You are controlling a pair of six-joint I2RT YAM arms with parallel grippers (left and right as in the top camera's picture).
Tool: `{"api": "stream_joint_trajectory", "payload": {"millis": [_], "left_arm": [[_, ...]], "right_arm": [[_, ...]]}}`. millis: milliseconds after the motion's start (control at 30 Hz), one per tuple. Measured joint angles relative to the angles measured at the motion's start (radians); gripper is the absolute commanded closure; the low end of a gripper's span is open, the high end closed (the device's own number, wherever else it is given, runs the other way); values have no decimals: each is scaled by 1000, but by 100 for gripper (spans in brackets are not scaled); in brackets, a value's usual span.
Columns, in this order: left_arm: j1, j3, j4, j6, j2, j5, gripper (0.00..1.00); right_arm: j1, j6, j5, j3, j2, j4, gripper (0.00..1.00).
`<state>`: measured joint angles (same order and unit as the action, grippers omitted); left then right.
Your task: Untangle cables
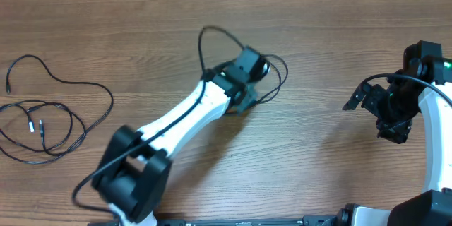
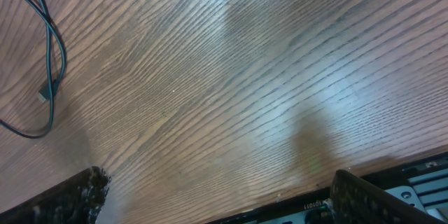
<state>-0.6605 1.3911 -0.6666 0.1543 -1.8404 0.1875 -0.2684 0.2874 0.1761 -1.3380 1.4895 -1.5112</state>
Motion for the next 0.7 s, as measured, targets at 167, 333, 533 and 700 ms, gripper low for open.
{"api": "stream_joint_trajectory", "payload": {"millis": [167,333,533,700], "left_arm": [[0,50,2,-56,93,-53,65],[0,42,-2,-78,64,-140,44],[0,34,-18,-78,-53,-185,44],[0,21,-19,-78,-167,-196,45]], "right_arm": [[0,0,0,0,0,3,0],[0,0,0,0,0,5,0],[0,0,0,0,0,3,0],[0,0,0,0,0,1,0]]}}
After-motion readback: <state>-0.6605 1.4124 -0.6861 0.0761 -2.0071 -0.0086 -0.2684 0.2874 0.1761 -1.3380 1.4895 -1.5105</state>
